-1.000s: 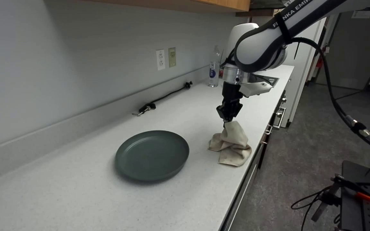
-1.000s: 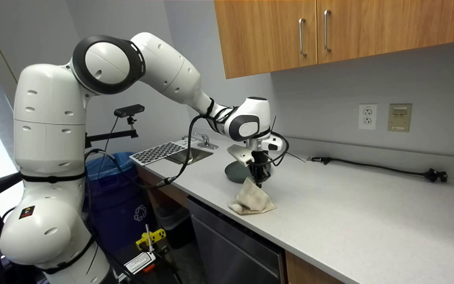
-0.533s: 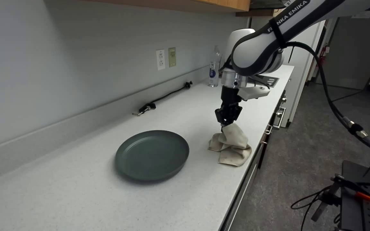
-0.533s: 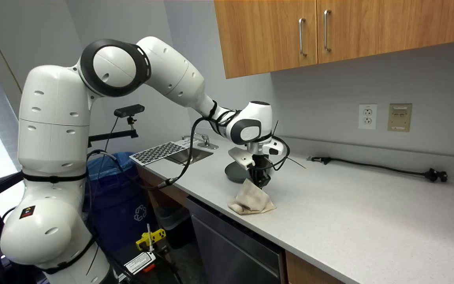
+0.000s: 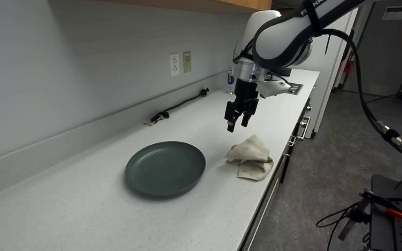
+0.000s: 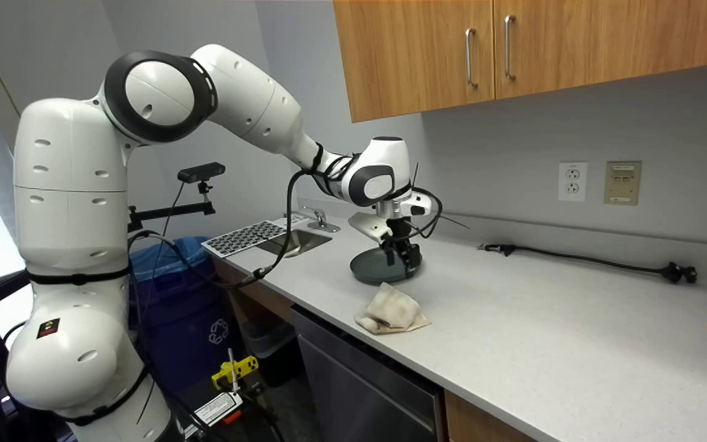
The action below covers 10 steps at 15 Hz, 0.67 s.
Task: Pick up the cloth from the counter then set it down again
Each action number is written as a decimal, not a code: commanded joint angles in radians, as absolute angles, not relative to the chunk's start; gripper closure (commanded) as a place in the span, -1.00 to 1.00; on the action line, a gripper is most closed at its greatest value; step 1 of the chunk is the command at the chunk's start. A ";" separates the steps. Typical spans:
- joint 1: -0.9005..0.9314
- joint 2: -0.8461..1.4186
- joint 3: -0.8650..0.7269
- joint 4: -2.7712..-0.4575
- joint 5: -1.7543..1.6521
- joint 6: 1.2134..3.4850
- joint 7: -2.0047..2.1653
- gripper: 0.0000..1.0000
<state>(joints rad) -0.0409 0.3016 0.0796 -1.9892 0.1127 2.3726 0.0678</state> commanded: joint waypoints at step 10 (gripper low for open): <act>0.003 0.062 0.072 -2.163 0.155 2.344 0.019 0.03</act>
<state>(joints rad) -0.0079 0.1231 0.0837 -2.1046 0.1227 2.3507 0.0619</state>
